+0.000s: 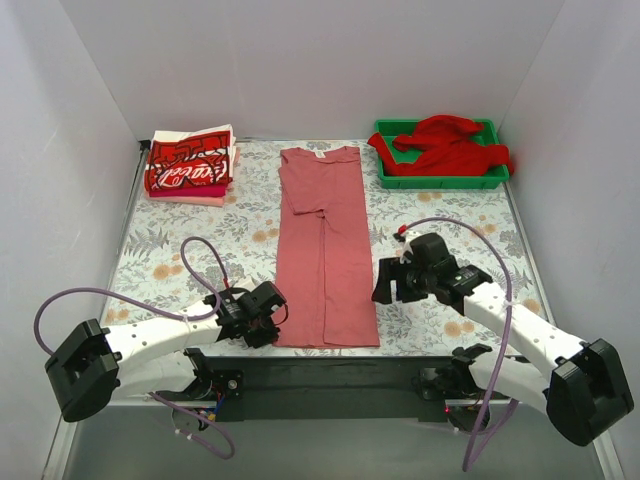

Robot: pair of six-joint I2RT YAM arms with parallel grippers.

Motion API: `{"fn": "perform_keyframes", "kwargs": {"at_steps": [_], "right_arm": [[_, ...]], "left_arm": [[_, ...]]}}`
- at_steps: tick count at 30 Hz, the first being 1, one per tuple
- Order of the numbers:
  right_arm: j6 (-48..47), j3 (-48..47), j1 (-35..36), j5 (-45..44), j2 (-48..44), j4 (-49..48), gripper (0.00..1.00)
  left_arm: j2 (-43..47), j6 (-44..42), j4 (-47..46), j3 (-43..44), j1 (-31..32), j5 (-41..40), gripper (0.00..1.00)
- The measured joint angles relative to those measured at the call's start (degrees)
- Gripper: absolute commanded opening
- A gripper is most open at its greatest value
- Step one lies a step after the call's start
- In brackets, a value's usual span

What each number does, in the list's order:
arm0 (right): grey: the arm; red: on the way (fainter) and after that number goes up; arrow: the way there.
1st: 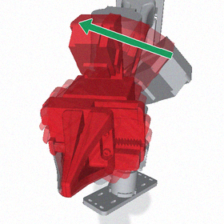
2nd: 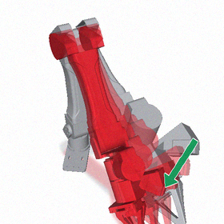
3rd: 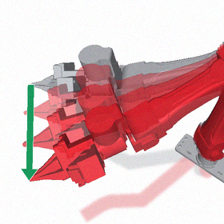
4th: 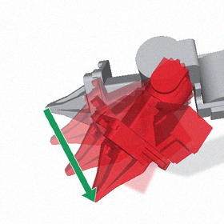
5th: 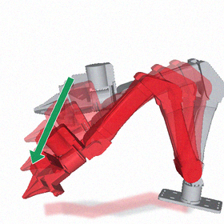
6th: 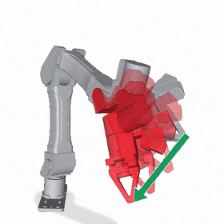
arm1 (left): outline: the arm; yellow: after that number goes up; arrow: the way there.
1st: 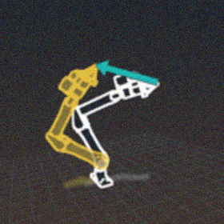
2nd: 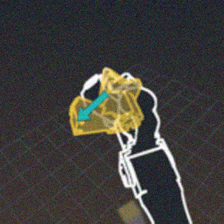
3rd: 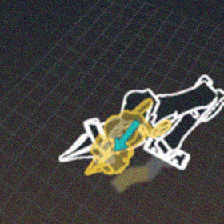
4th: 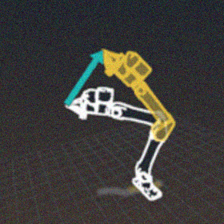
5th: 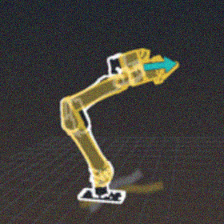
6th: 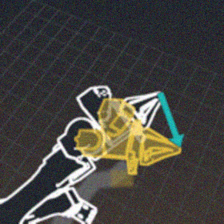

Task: Fold and stack the t-shirts
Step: Fold the tshirt

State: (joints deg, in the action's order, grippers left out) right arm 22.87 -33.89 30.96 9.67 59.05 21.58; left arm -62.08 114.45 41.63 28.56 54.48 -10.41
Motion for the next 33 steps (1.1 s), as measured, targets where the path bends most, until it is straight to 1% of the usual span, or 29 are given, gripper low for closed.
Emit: {"fn": "perform_keyframes", "kwargs": {"at_steps": [1, 2, 6, 7, 8, 10, 13, 16, 17, 19, 20, 22, 23, 25, 26, 29, 33], "right_arm": [[0.5, 0.1, 2.5, -0.2, 0.0, 1.2, 0.76], [1.1, 0.3, 5.0, -0.8, 0.0, 2.0, 0.74], [4.1, 3.7, 13.5, -1.7, -0.1, 3.7, 0.71], [5.0, 4.8, 14.6, -2.1, -0.1, 4.1, 0.70], [5.7, 5.7, 15.3, -2.4, -0.1, 4.2, 0.65], [7.5, 7.5, 16.9, -2.8, -0.1, 4.5, 0.64], [9.4, 7.6, 18.9, -3.1, -0.6, 3.9, 0.61], [10.4, 8.1, 20.2, -3.0, -0.4, 3.0, 0.54], [10.9, 8.3, 20.3, -2.7, -0.1, 2.5, 0.49], [11.5, 8.3, 20.7, -2.3, 0.7, 1.8, 0.45], [11.8, 8.3, 20.9, -2.1, 1.2, 1.4, 0.39], [12.2, 8.3, 21.4, -1.9, 1.5, 0.9, 0.32], [12.5, 8.5, 21.6, -1.9, 1.6, 0.9, 0.21], [12.8, 8.6, 21.9, -2.1, 1.6, 1.0, 0.12], [12.9, 8.6, 21.9, -2.4, 1.6, 0.9, 0.05], [12.9, 8.6, 21.9, -3.6, 1.6, 0.9, 0.01], [12.0, 7.6, 21.9, -5.3, 1.7, 1.0, 0.01]], "left_arm": [[-0.1, 0.0, -0.5, -0.1, 0.0, 0.2, 0.02], [-0.1, 0.0, -1.0, -0.3, 0.0, 0.6, 0.00], [-0.1, 0.0, -3.2, -0.9, 0.0, 1.7, 0.00], [-0.1, 0.0, -3.7, -1.0, 0.0, 2.0, 0.00], [-0.1, 0.0, -4.0, -1.1, 0.0, 2.2, 0.00], [0.1, 0.0, -4.4, -1.2, 0.0, 2.4, 0.00], [1.2, 0.0, -4.9, -2.0, 0.0, 2.4, 0.00], [2.6, 0.0, -5.7, -3.0, 0.0, 2.5, 0.00], [2.8, 0.0, -5.8, -3.2, 0.0, 2.5, 0.00], [3.2, 0.0, -5.9, -3.4, 0.0, 2.5, 0.00], [3.3, 0.0, -6.0, -3.5, 0.0, 2.5, 0.00], [3.7, 0.0, -6.1, -3.7, 0.0, 2.6, 0.00], [3.9, 0.0, -6.1, -3.8, 0.0, 2.6, 0.00], [4.4, 0.0, -6.1, -4.1, 0.0, 2.7, 0.00], [4.6, 0.0, -6.2, -4.2, 0.0, 2.8, 0.00], [4.9, -0.4, -6.4, -4.2, 0.0, 2.9, 0.00], [4.8, -2.1, -6.6, -3.8, 0.0, 2.8, 0.00]]}}
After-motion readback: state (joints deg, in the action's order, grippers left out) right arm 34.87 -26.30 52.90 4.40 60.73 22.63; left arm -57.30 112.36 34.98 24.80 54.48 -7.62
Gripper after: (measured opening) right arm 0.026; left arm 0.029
